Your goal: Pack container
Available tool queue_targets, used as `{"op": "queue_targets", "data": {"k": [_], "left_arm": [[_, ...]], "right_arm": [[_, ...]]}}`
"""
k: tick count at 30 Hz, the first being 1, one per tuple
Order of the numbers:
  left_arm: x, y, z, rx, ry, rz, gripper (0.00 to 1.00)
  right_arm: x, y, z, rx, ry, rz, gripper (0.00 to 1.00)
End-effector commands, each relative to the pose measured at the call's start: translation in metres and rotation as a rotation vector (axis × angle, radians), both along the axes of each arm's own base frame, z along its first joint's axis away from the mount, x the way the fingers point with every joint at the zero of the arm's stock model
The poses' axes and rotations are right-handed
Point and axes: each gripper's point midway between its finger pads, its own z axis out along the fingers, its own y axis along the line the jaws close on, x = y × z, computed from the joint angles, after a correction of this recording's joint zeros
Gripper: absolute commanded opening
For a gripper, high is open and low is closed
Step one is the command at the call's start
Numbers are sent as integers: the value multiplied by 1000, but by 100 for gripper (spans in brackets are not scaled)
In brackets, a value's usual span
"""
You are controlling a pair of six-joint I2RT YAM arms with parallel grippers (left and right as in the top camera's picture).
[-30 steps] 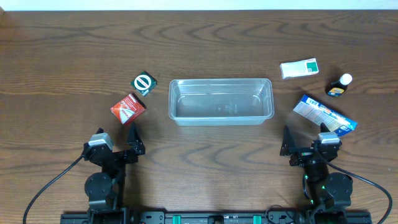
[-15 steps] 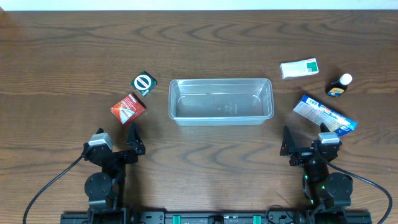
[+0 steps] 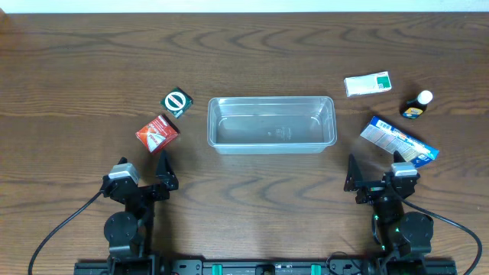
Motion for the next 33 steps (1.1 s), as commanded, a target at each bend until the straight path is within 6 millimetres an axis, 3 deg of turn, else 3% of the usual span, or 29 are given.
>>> {"op": "queue_targets", "data": {"k": [1, 13, 17, 27, 33], "left_arm": [[-1, -1, -16, -3, 53, -7, 98], [-1, -1, -16, -3, 53, -7, 98], [-1, -1, -16, -3, 53, -7, 98], [-1, -1, -16, -3, 53, -7, 98], [-1, -1, -16, -3, 53, -7, 98]], "right_arm": [[0, -2, -2, -22, -1, -10, 99], [1, -14, -1, -66, -9, -77, 99], [1, -25, 5, -69, -31, -142, 99], [0, -24, 22, -15, -76, -140, 99], [-5, -24, 65, 8, -31, -141, 99]]}}
